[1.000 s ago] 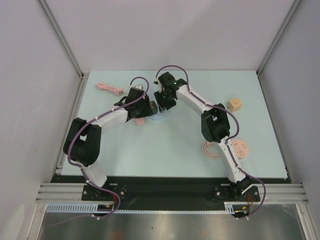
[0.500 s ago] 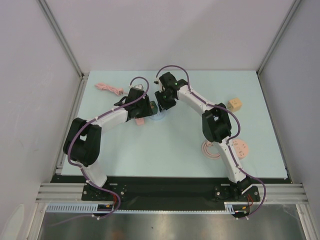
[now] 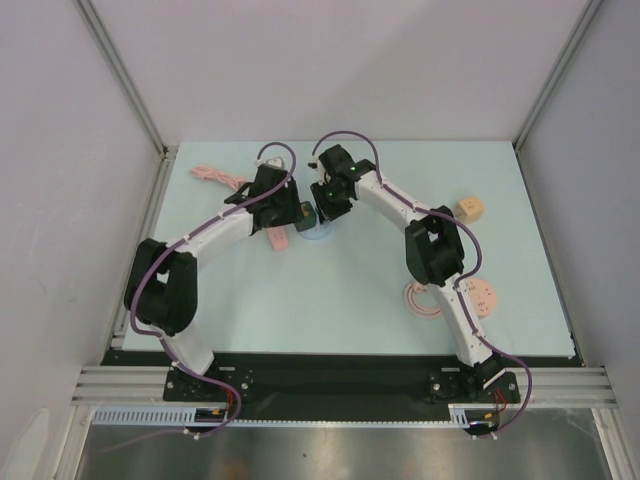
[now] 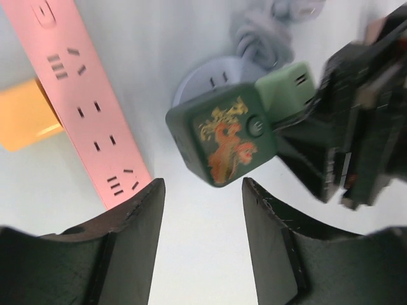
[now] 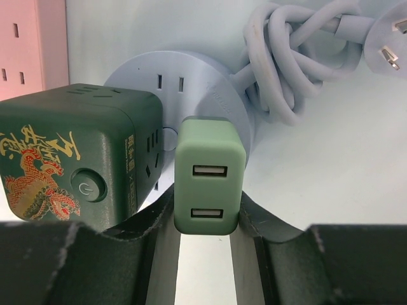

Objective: Insert the plug

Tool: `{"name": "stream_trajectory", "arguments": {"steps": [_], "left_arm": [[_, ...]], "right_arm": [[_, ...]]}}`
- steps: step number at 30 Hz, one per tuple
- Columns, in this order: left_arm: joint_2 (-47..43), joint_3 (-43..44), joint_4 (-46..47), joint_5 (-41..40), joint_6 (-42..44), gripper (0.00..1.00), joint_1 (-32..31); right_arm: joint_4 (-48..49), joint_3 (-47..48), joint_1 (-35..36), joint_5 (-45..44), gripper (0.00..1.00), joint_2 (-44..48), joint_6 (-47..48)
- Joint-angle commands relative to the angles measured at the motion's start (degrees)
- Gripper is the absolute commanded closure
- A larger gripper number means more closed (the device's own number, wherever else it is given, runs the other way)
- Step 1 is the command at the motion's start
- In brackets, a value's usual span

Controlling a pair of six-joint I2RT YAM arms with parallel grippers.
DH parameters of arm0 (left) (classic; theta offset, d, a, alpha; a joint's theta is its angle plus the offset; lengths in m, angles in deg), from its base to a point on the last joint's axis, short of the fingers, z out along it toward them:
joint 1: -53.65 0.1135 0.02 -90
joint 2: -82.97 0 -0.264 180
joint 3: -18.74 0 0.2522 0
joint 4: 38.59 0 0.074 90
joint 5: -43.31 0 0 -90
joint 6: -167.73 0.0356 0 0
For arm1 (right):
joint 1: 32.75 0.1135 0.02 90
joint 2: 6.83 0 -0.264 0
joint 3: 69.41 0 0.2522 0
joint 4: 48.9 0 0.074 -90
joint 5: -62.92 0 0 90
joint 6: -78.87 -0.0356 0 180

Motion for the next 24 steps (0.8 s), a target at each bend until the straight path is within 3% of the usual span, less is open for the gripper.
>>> {"name": "stream_trajectory", "arguments": {"steps": [1,5,14,24], "left_arm": [[-3.84,4.02,-0.86,-2.93,1.61,0.42,0.36],[-2.18,5.78,-0.77,-1.36,0.73,0.42,3.26],[2.57,8.52,2.92,11.73,-5.33,0.49,10.55],[7.58,6.67,5.47,14.99,-4.28,0.48,11.79]], "right_arm": [[0.87,1.99,-0.21,-0.91,0.87,2.49,0.71],[-1.24,3.31,0.67,-2.13,1.0,1.17,1.41],[-4.05,4.72,3.4,-6.45,1.0,-1.12,1.33],[-5.11,2.88,2.96,-8.91,1.0,-3.23,-0.52]]}}
